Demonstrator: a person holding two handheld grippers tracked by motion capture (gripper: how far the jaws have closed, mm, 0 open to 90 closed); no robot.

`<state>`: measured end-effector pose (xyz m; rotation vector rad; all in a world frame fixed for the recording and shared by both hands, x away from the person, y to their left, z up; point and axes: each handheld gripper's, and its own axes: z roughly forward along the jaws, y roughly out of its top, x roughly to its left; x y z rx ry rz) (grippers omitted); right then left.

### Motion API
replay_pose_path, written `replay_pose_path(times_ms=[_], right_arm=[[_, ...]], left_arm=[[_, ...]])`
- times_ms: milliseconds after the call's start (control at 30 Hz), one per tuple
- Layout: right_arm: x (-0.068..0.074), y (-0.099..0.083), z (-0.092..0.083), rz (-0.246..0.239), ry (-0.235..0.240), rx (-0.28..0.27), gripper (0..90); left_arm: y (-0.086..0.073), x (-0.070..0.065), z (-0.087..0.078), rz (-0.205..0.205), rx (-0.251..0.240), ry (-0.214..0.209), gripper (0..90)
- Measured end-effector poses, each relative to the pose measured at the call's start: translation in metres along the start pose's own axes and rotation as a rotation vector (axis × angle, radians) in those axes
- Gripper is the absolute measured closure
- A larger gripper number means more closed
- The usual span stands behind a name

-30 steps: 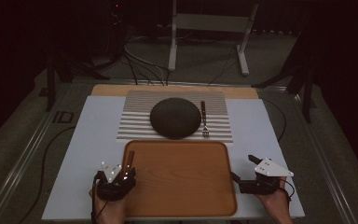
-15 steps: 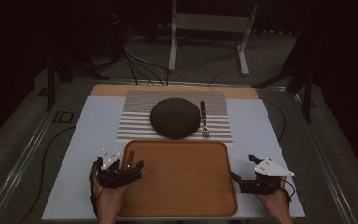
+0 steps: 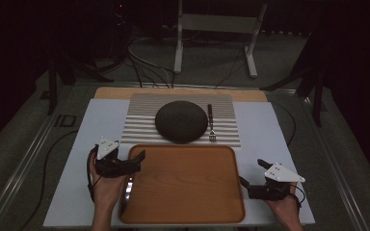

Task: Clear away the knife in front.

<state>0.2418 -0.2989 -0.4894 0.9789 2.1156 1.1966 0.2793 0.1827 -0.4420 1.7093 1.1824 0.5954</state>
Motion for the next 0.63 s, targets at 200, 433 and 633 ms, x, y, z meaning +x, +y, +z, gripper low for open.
replay_pose_path(times_ms=[200,433,633], right_arm=[[-0.001,0.000,-0.002,0.010,-0.002,-0.014,7.9],[-0.003,0.001,-0.004,0.018,-0.012,-0.030,7.9],[-0.002,0.001,-0.005,0.020,-0.011,-0.038,7.9]], left_arm=[[0.006,0.017,-0.009,0.056,-0.048,-0.013,0.1],[-0.009,0.043,-0.023,0.049,-0.084,0.023,0.0],[-0.015,0.051,-0.029,0.023,-0.115,0.030,0.1]])
